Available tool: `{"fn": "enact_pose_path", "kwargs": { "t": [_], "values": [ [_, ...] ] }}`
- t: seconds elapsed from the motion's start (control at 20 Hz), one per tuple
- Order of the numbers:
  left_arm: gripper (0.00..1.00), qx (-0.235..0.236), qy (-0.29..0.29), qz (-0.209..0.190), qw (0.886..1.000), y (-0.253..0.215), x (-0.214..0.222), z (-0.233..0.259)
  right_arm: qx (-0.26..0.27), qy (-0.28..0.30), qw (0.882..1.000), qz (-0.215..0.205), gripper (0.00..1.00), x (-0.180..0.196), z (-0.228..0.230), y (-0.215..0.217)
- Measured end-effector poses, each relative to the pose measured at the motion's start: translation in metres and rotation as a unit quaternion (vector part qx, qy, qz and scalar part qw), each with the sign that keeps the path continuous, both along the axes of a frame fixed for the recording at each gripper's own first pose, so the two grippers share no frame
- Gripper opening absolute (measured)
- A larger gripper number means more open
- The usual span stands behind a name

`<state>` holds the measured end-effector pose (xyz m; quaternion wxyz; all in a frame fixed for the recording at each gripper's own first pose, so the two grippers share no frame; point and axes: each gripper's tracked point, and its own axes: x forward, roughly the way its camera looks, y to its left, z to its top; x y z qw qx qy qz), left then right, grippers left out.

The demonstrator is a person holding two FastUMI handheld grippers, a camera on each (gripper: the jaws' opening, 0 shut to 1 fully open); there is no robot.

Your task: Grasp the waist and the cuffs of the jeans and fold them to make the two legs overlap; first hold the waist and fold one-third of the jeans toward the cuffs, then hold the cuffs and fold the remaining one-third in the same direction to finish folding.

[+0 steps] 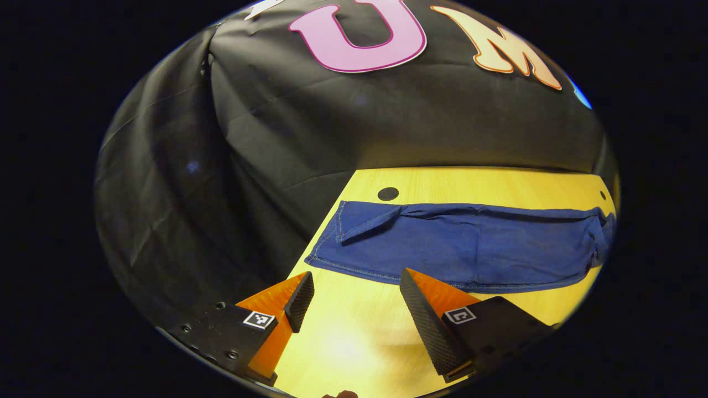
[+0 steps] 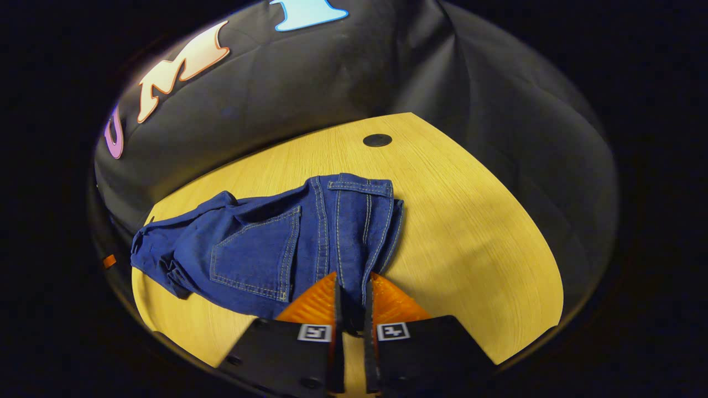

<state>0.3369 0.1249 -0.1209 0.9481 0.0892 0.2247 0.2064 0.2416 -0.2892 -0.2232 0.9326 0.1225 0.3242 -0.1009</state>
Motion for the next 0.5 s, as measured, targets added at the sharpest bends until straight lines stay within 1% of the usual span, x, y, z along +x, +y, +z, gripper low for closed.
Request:
{"fn": "enact_pose_path", "kwargs": {
  "t": [0.1,0.15,0.2,0.3,0.35,0.4,0.45,0.5],
  "values": [
    [0.95,-0.008,-0.001,0.004,1.0,0.0,-0.001,0.001,-0.003,0.015,1.0,0.003,0.1,-0.001,0.0,-0.001],
    [0.95,-0.011,0.001,0.008,1.0,0.0,-0.002,0.001,-0.012,0.021,1.0,0.004,0.1,-0.002,-0.001,-0.004],
    [0.95,-0.013,0.0,0.008,1.0,0.0,-0.002,0.001,-0.027,0.026,0.999,0.001,0.12,-0.007,-0.001,-0.01],
    [0.95,-0.016,-0.003,0.005,1.0,0.001,-0.001,0.001,-0.07,0.035,0.997,-0.006,0.12,-0.025,0.004,-0.027],
    [0.95,-0.018,-0.002,0.003,1.0,0.001,-0.001,0.0,-0.083,0.041,0.996,-0.012,0.1,-0.034,0.008,-0.036],
    [0.95,-0.018,-0.002,0.0,1.0,0.001,-0.001,0.001,-0.088,0.041,0.995,-0.021,0.12,-0.043,0.014,-0.044],
    [0.95,-0.017,0.001,-0.004,1.0,0.001,-0.002,0.002,-0.09,0.037,0.995,-0.035,0.11,-0.055,0.024,-0.047],
    [0.96,-0.019,0.005,-0.008,1.0,0.0,-0.004,0.001,-0.091,0.03,0.994,-0.05,0.12,-0.063,0.036,-0.051]
  ]
}}
